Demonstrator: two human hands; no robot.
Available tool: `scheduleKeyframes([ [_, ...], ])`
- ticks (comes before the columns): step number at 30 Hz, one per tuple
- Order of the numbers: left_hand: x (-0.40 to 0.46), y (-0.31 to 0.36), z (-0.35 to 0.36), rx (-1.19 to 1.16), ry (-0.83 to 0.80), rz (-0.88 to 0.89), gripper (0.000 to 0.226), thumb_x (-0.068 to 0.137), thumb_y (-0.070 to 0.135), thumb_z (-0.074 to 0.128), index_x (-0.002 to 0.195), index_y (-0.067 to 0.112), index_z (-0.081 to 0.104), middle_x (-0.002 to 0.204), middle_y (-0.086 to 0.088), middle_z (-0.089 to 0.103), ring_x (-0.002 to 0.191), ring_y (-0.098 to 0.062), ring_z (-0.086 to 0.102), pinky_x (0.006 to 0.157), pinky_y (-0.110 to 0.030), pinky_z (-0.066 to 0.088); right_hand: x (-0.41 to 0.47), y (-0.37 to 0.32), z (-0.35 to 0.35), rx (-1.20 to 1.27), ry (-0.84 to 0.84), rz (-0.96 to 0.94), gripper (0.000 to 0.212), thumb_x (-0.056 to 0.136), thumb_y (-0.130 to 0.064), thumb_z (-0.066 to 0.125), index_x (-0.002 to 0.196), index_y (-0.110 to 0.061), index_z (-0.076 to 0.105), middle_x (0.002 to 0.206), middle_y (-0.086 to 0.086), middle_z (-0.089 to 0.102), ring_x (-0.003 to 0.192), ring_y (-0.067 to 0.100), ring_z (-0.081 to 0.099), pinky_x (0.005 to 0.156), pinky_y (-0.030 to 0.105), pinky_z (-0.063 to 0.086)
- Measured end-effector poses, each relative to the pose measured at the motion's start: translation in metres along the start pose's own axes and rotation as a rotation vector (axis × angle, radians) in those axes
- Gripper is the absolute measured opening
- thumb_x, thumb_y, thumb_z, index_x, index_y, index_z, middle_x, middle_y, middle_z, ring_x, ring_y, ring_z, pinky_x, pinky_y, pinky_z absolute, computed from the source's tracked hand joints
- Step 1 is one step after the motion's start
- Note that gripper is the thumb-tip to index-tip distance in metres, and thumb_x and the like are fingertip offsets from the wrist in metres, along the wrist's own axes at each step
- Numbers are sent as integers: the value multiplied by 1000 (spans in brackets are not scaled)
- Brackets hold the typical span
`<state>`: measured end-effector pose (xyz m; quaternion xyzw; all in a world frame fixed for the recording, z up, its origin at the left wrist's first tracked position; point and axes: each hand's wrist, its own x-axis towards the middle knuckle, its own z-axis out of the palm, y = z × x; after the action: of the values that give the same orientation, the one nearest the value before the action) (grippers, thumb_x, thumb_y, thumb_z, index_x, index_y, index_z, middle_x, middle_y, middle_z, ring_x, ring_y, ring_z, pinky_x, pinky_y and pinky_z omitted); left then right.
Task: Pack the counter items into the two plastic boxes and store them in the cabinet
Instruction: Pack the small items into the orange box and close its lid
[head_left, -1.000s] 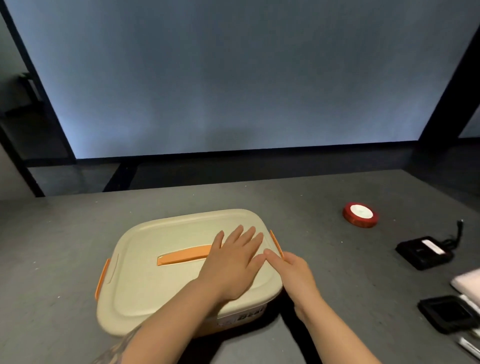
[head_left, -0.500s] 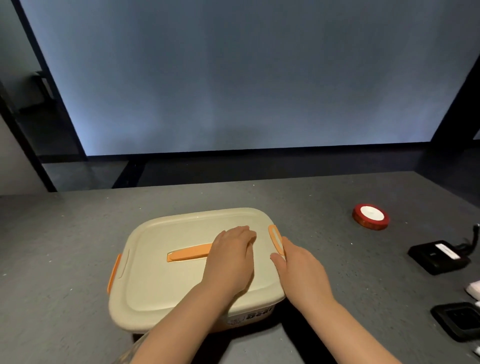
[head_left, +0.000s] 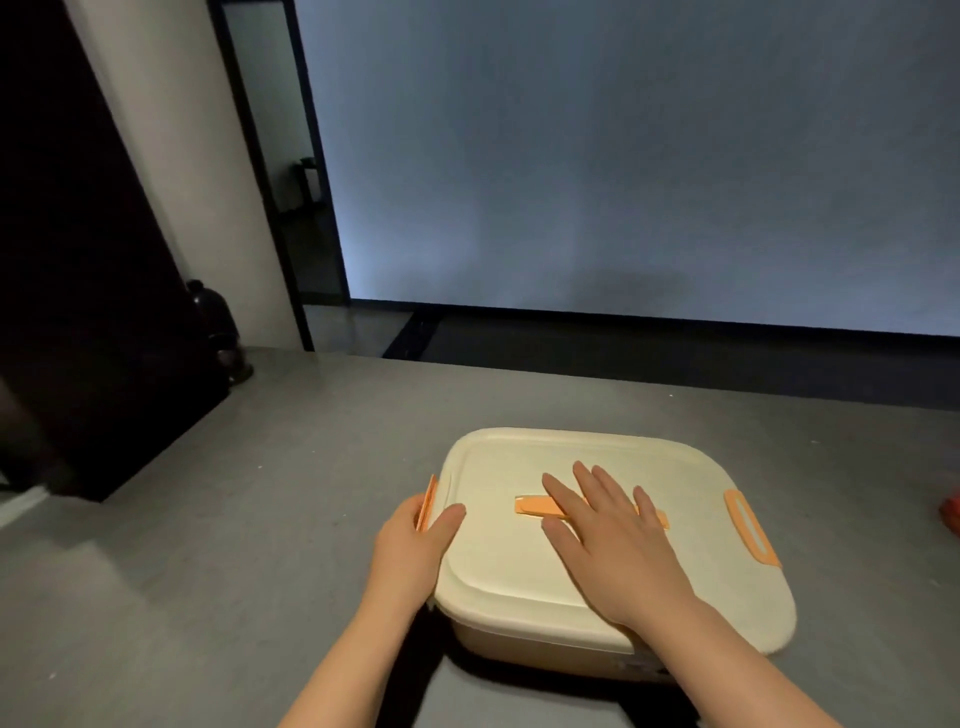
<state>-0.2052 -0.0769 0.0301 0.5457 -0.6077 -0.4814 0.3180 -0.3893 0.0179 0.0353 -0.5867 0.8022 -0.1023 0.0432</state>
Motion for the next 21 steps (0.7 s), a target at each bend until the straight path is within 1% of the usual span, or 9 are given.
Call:
scheduleKeyframes([
  [4, -4, -2, 1, -168, 95, 43, 35, 72, 25, 79, 105, 27, 66, 93, 16, 71, 85, -1, 67, 73, -24, 51, -1, -1, -2, 9, 6, -3, 53, 97, -57, 11, 149, -48, 8, 162, -10, 0, 148, 12, -6, 118, 43, -6],
  [7, -2, -1, -2, -122, 75, 100, 35, 73, 23, 78, 107, 26, 68, 88, 18, 72, 80, 2, 67, 68, -21, 50, -4, -2, -5, 56, 49, 9, 52, 98, -57, 19, 148, -45, 20, 161, -10, 9, 148, 11, 0, 118, 39, -5],
  [9, -1, 1, -5, -86, 65, 139, 36, 75, 21, 76, 110, 26, 68, 83, 21, 71, 78, 4, 66, 66, -19, 49, -9, 10, -11, 56, 126, 112, 55, 95, -60, 23, 146, -41, 30, 160, -8, 16, 148, 11, 5, 118, 39, -7],
  [11, 0, 3, -6, -28, 73, 166, 31, 79, 21, 73, 108, 30, 68, 77, 27, 68, 75, 8, 64, 62, -16, 46, -17, 31, -19, 1, 151, 266, 67, 89, -69, 15, 146, -38, 30, 160, -6, 15, 148, 15, 3, 117, 43, -7],
  [13, -4, 7, -7, 55, 83, 210, 22, 82, 22, 69, 90, 42, 66, 67, 30, 64, 69, 10, 61, 58, -16, 44, -24, 48, -26, -31, 90, 358, 80, 80, -76, 5, 149, -37, 22, 161, -3, 12, 149, 18, 1, 118, 46, -1],
  [15, -5, 10, -4, 126, 88, 263, 29, 85, 22, 65, 71, 45, 57, 64, 19, 61, 65, -2, 59, 57, -22, 42, -26, 53, -27, -59, 34, 378, 78, 84, -75, 6, 151, -37, 13, 162, -2, 6, 149, 18, -3, 118, 48, 3],
  [17, -8, 11, 2, 198, 111, 316, 20, 89, 22, 61, 87, 41, 62, 80, 9, 52, 69, -12, 54, 57, -28, 36, -26, 50, -24, -102, 16, 379, 72, 89, -70, 5, 152, -37, 5, 163, -1, 0, 149, 18, -6, 117, 51, 4],
  [19, -10, 11, 8, 259, 144, 310, 31, 92, 22, 57, 124, 25, 59, 96, 6, 43, 77, -3, 50, 67, -25, 33, -25, 50, -22, -126, 7, 380, 69, 91, -68, 4, 152, -37, 2, 163, -1, -1, 149, 18, -5, 116, 52, 5],
  [21, -13, 8, 10, 280, 116, 289, 42, 94, 25, 53, 136, 22, 48, 106, 7, 39, 80, 4, 47, 73, -25, 34, -26, 52, -20, -126, 6, 381, 68, 91, -67, 4, 152, -37, 2, 163, -1, -1, 149, 17, -4, 116, 53, 6],
])
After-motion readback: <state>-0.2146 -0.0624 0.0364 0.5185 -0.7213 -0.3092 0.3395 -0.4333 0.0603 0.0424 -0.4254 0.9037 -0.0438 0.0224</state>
